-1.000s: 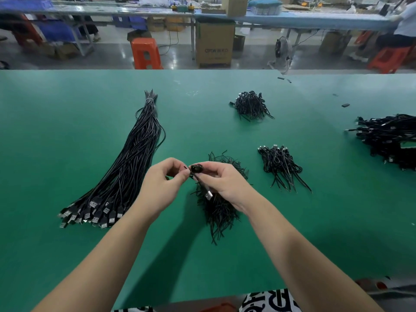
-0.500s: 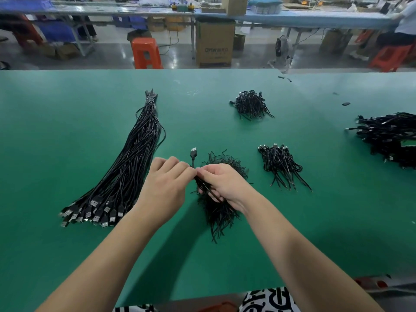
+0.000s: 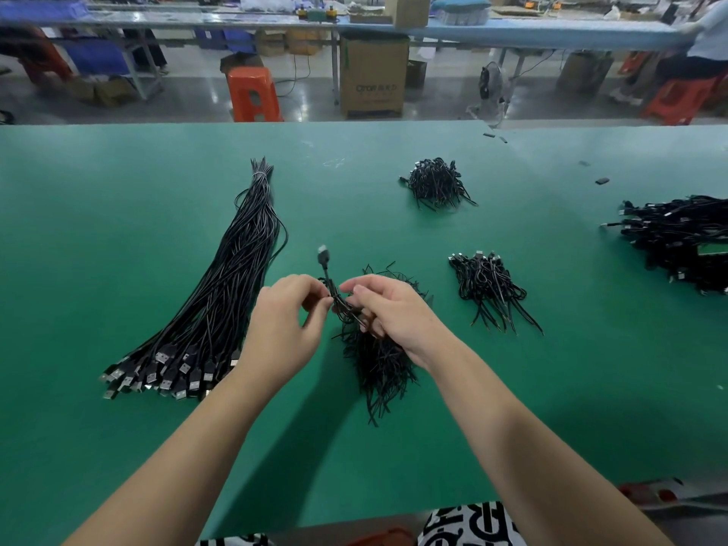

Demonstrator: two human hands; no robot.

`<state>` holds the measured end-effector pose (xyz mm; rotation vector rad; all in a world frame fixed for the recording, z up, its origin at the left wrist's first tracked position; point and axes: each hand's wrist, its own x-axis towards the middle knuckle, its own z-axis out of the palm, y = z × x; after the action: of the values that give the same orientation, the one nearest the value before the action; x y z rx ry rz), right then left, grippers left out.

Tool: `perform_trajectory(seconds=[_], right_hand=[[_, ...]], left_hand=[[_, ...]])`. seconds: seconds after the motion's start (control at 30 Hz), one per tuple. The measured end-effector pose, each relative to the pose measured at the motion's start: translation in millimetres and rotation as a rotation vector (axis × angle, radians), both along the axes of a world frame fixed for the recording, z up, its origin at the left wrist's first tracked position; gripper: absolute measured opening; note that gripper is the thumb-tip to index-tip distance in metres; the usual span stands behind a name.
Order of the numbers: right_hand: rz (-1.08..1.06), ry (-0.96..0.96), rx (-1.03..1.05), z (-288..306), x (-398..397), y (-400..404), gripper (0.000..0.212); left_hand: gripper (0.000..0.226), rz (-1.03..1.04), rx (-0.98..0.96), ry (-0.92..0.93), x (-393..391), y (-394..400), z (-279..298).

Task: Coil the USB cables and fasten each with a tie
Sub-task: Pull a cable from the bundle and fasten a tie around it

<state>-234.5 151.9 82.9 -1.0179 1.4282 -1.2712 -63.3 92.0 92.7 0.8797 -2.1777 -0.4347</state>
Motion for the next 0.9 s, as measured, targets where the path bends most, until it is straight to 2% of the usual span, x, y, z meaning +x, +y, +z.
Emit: perform_trajectory(seconds=[0.1, 0.17, 0.23, 0.33, 0.4, 0.5, 0.6, 0.73, 0.9], right_hand=[[0.011, 0.09, -0.007, -1.4, 1.8, 0.8, 0.022], [0.033, 0.062, -0.024, -2.6, 4.6, 2.3, 0.02], [-0.001, 0.043, -0.029, -5.0, 6.4, 2.4, 0.015], [-0.03, -0.011, -0.029, -7.8, 7.4, 2.3, 0.01], [-0.001, -0.098, -0.035, -7.7, 8.8, 3.6, 0.009], [0.046, -0.341, -0.06, -5.9, 8.2, 6.1, 0.007], [0.133, -0.539, -0.038, -3.1, 2.9, 9.0, 0.015], [0.183, -0.478, -0.02, -2.6, -2.0, 11.3, 0.026], [0.08, -0.382, -0.021, -6.0, -3.6, 11.3, 0.026]], left_hand=[[0.009, -0.021, -0.109, -0.072, -1.0, 0.5, -2.3], [0.002, -0.034, -0.132, -0.069, -1.5, 1.0, -2.9], [0.01, -0.046, -0.139, -0.071, -2.3, 1.9, -2.9], [0.005, -0.07, -0.123, -0.018, -2.6, 3.0, -2.1], [0.009, -0.059, -0.053, 0.056, -1.9, 3.7, -2.5], [0.033, 0.038, 0.088, 0.162, 0.0, 3.7, -4.0], [0.049, 0.056, 0.163, 0.212, 2.0, 0.4, -5.8], [0.053, 0.029, 0.191, 0.196, 2.6, -5.9, -11.1], [0.054, -0.037, 0.285, 0.134, 1.5, -12.5, -17.9]])
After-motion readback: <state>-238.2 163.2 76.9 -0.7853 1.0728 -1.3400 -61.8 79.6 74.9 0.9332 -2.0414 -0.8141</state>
